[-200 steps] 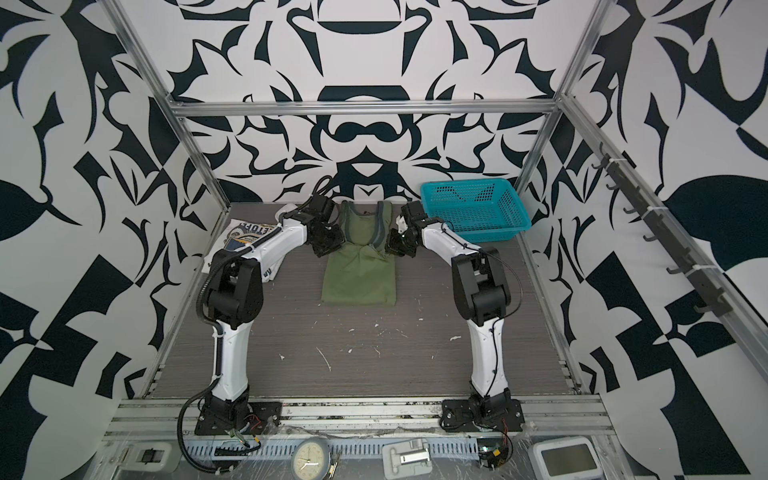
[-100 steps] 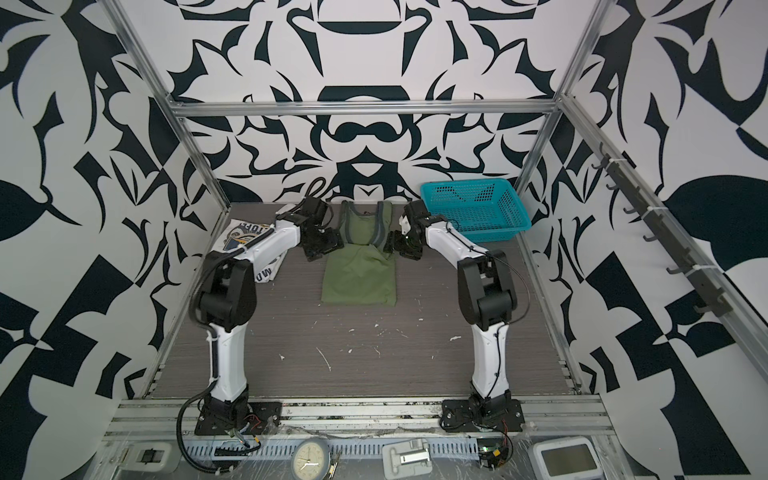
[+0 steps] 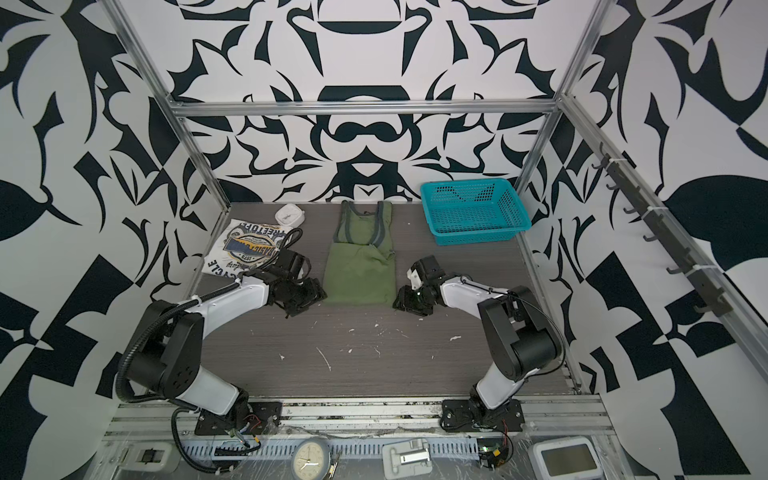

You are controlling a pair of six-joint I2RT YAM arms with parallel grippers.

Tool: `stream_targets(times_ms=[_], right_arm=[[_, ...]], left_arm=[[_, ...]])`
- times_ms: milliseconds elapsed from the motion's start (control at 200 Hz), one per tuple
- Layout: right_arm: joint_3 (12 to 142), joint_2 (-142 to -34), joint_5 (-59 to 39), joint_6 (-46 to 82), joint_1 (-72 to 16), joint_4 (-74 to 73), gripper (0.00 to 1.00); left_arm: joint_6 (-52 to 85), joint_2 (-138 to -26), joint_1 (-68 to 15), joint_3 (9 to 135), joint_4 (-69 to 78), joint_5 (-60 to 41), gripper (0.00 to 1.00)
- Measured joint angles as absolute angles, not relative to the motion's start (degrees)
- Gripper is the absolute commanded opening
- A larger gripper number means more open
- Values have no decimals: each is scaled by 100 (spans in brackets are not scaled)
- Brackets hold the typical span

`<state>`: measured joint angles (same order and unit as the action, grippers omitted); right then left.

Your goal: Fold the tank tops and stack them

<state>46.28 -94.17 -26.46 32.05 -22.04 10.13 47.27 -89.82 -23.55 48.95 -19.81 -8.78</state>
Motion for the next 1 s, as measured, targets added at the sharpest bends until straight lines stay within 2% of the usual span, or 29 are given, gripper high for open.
stream_targets(times_ms=[125,215,305,360,435,685,1000], right_arm=[[4615,-9629,-2749,3330,-2294,399,43],[4646,-9804,-2810,3395,-2373,40,37],[4705,-9950,-2825,3444,-2462,-167,28],[4713,-9996,-2829,3426,-2504,-220,18],[4718,-10036,-2821,3461,-2528,-196,9],[4775,-9762,-2628,3240,-2539,373,0],[4928,-9054,-2228,2561,-2727,1538,0]], left_arm=[[4897,-9177,-2366,4840,-1505,-1048,64],[4967,-9343,-2383,4840,-1234,-1129,58],[5009,-9485,-2397,4856,-1015,-1199,45],[5089,-9579,-2401,4875,-897,-1282,37],[5085,-9701,-2408,4925,-797,-1339,24],[5089,-9682,-2429,4993,-1026,-1153,1],[4888,-8945,-2495,5054,-1756,-851,0]])
